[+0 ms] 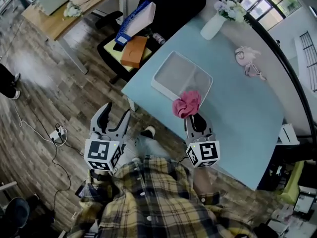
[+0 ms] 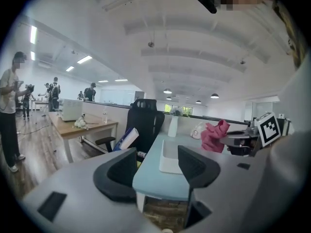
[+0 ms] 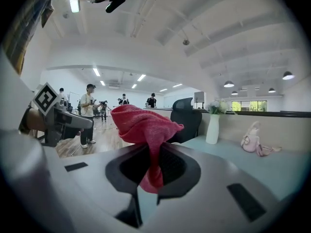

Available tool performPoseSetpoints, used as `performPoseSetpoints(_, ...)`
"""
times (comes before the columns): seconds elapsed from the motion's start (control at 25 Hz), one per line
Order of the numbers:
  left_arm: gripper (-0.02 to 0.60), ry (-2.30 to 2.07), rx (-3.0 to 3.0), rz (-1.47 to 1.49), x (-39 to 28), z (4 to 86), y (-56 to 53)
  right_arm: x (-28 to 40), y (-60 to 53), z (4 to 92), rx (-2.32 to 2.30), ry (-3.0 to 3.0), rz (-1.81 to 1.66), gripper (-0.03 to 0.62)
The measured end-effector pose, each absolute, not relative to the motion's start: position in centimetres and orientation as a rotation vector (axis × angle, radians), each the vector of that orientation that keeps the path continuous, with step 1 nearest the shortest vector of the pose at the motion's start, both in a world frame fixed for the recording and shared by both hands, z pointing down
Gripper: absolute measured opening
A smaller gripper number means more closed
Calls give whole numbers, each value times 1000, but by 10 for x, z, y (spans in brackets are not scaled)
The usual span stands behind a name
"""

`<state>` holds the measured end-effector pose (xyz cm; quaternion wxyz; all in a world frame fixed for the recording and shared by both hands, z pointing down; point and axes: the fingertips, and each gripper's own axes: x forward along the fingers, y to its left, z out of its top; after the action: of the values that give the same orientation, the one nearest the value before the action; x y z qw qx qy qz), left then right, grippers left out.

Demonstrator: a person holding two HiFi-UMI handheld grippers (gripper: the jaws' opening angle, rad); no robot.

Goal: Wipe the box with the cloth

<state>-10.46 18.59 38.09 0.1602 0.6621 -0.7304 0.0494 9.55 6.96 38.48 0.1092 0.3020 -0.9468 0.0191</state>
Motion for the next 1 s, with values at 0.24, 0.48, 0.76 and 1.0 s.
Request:
performPoseSetpoints(0.24,259,-1997,2001,166,-101,367,101,109,4,373,1026,-2741,83,41)
performPoseSetpoints(0.48,253,-1895,2073,199,-96,379,43,121,-28,381,1139,-2695,102,41)
performPoseSetpoints(0.76,250,-1776,2151,265,-81,388,12,152,-39,392,1297,-2607,178,41)
performPoseSetpoints(1.0,244,-1657,2241,309,-75,390,-12,157,-39,392,1412,-2545,197,41)
